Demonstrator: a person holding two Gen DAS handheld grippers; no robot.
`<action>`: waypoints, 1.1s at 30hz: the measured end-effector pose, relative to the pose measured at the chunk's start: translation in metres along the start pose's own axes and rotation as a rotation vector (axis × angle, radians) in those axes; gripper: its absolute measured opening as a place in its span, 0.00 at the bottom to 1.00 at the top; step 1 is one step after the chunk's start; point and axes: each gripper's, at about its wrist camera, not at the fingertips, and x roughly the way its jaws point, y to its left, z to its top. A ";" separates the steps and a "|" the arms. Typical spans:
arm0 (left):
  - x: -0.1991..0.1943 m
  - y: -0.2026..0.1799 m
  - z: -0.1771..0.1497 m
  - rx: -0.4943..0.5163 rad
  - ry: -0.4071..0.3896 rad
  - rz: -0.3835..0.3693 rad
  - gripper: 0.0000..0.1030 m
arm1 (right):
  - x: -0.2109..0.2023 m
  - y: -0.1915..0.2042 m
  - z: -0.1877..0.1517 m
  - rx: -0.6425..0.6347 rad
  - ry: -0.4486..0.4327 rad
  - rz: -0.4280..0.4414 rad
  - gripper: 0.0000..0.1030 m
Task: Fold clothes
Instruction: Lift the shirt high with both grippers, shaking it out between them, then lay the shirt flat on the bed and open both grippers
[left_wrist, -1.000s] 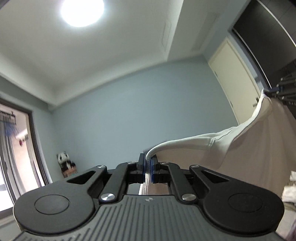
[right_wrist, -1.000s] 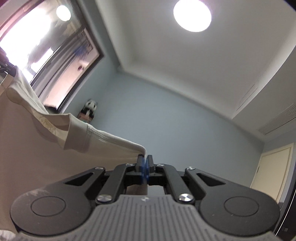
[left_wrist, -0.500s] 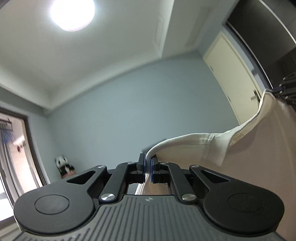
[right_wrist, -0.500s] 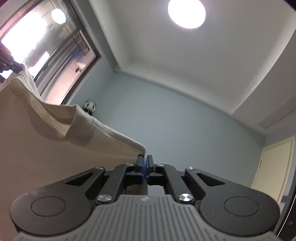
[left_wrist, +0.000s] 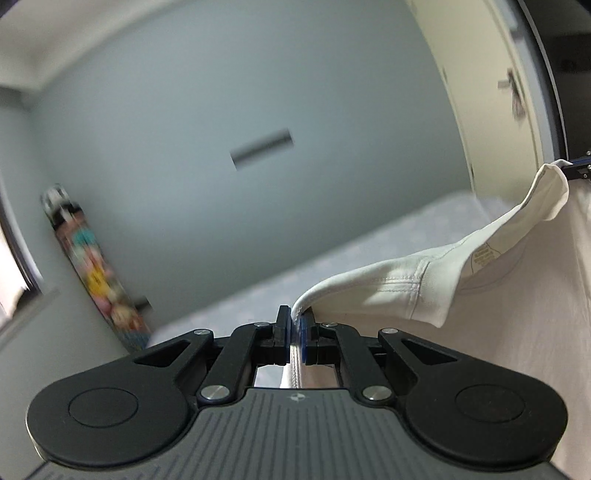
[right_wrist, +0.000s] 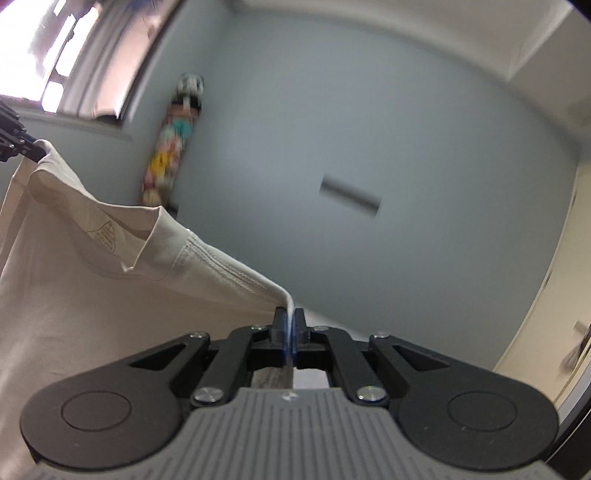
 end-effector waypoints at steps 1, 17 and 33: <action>0.023 0.000 -0.011 0.002 0.034 -0.004 0.03 | 0.026 0.000 -0.011 0.010 0.036 0.005 0.03; 0.315 -0.033 -0.086 0.010 0.384 0.058 0.03 | 0.351 0.032 -0.159 0.108 0.404 -0.013 0.02; 0.398 -0.049 -0.144 -0.135 0.501 0.089 0.39 | 0.464 0.046 -0.233 0.189 0.565 0.060 0.13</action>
